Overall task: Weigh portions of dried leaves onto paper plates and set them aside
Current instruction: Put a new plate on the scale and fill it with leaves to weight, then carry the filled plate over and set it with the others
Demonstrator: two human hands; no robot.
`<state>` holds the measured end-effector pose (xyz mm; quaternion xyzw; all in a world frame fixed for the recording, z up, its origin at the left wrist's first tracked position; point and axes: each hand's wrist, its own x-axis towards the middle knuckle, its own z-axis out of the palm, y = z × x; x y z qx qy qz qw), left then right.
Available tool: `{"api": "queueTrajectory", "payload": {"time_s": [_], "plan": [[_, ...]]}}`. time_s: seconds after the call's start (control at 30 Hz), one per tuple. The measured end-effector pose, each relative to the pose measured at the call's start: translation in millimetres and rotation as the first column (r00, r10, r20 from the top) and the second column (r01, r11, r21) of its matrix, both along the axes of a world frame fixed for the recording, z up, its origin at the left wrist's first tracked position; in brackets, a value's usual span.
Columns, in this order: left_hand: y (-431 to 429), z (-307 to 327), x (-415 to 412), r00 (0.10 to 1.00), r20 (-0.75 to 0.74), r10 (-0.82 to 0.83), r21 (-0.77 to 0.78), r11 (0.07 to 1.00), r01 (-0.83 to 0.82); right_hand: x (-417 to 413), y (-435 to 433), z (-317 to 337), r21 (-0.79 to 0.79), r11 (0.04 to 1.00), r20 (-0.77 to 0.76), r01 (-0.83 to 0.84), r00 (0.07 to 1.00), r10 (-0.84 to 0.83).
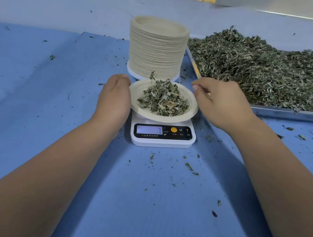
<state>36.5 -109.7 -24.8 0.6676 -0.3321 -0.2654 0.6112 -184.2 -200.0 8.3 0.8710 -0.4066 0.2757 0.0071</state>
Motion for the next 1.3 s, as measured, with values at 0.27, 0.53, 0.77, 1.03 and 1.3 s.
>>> {"api": "queueTrajectory", "payload": {"time_s": [0.27,0.53,0.77,1.03,1.3], "plan": [[2,13,-9,0.964,-0.25,0.09,-0.013,0.995,-0.096,16,13,1,0.148,0.984,0.137,-0.095,0.988,0.074],[67,35,68,0.828,-0.471,0.306,-0.066,0.923,-0.379,103,71,6,0.301,0.863,0.366,-0.405,0.885,0.288],[179,40,162,0.735,-0.415,0.536,-0.03,0.799,-0.6,213,132,5,0.352,0.679,0.184,-0.644,0.759,0.625],[321,30,250,0.59,-0.173,0.788,0.077,0.609,-0.79,345,231,-12,0.397,0.495,0.211,-0.773,0.601,0.771],[440,24,305,0.685,0.207,0.698,0.2,0.656,-0.728,415,323,-21,0.433,0.356,0.113,-0.828,0.442,0.89]]}}
